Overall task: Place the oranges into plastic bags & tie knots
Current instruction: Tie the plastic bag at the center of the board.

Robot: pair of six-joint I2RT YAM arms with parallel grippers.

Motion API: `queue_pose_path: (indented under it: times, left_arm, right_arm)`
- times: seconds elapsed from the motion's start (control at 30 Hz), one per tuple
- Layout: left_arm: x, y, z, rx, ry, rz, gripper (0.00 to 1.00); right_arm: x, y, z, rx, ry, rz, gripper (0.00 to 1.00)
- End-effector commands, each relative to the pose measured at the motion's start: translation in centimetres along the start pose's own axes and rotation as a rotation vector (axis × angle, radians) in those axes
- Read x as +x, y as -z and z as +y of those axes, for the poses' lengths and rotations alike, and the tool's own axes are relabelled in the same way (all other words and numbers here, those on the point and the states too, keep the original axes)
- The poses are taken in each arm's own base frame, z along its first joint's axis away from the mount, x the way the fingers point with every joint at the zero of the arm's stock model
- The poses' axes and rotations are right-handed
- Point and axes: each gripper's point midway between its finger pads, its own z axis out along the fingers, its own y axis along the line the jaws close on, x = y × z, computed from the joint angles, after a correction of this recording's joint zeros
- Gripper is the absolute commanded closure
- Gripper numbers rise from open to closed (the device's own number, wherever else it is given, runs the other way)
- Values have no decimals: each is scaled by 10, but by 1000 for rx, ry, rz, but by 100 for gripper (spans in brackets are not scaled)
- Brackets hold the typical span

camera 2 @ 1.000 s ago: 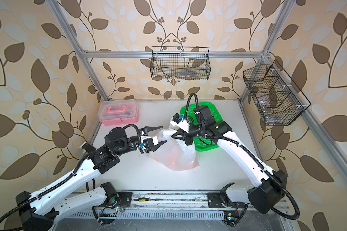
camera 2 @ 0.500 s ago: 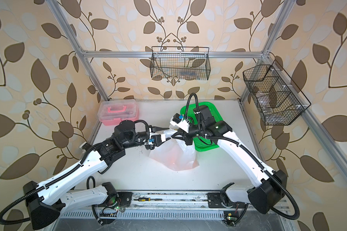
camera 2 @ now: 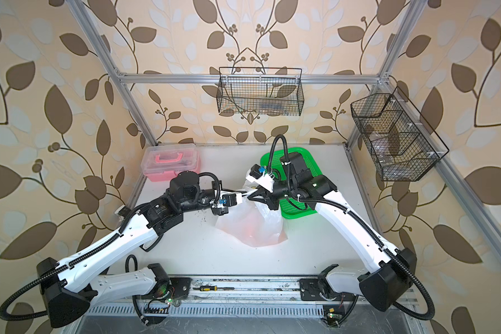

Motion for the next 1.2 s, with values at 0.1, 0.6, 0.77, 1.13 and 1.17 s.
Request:
queue_pose_path:
  times: [0.1, 0.6, 0.77, 1.13, 1.17]
  left_arm:
    - [-10, 9, 9, -33, -32, -15, 100]
    - [-17, 13, 16, -66, -29, -36, 100]
    - [-12, 17, 10, -68, -45, -25, 100]
    - [17, 6, 15, -178, -129, 60, 100]
    - [19, 5, 17, -199, -145, 69, 100]
  right_arm:
    - [15, 11, -3, 98, 12, 53, 40]
    - [26, 8, -46, 368, -30, -77, 46]
    - [15, 23, -56, 464, -22, -112, 100]
    - [-5, 34, -37, 393, -17, -166, 100]
    - [-4, 34, -36, 384, -21, -162, 100]
